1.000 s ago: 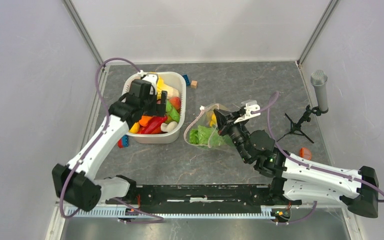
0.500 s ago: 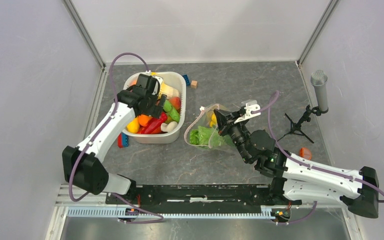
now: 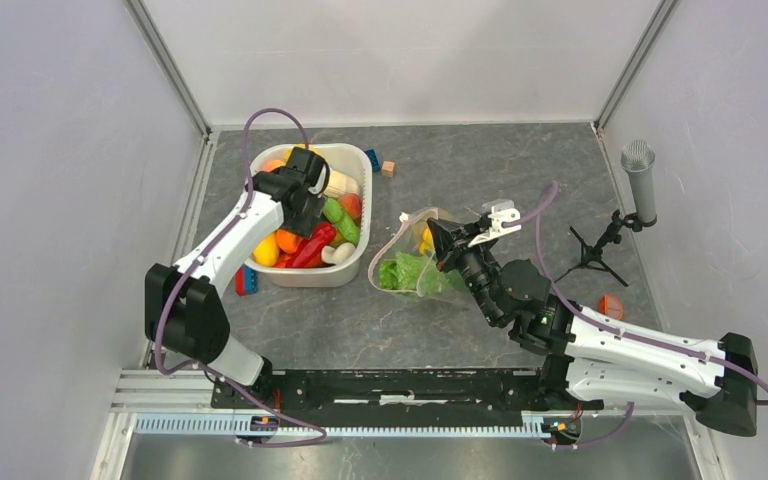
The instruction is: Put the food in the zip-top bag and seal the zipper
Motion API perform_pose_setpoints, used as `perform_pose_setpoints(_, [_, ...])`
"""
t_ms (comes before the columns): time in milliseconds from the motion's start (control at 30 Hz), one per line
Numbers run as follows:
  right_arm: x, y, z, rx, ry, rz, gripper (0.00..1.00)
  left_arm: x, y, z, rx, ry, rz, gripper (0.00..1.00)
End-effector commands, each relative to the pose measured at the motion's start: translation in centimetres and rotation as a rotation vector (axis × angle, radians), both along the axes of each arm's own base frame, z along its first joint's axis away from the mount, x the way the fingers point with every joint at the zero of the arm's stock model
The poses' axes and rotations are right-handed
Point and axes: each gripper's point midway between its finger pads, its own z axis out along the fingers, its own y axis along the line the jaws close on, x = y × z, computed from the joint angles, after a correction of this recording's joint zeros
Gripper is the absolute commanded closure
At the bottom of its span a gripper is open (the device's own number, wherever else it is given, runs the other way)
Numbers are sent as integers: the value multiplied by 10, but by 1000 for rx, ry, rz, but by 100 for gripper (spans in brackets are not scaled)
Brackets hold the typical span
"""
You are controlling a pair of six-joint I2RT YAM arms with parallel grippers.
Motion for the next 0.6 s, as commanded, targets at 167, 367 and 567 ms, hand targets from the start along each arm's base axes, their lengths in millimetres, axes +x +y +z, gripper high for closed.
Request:
perform_pose_setpoints(167, [-4,-4,36,101,-37,10,97,1,-1,15,-13,-10,-33,59])
perform_pose_setpoints(367, [-3,-4,35,97,-36,7,97,4,-7,39,-68,-97,-49,80])
perform_pose_setpoints(567, [-3,-8,33,98,-34,-9,97,-19,-39,46,-224,9,-208,85])
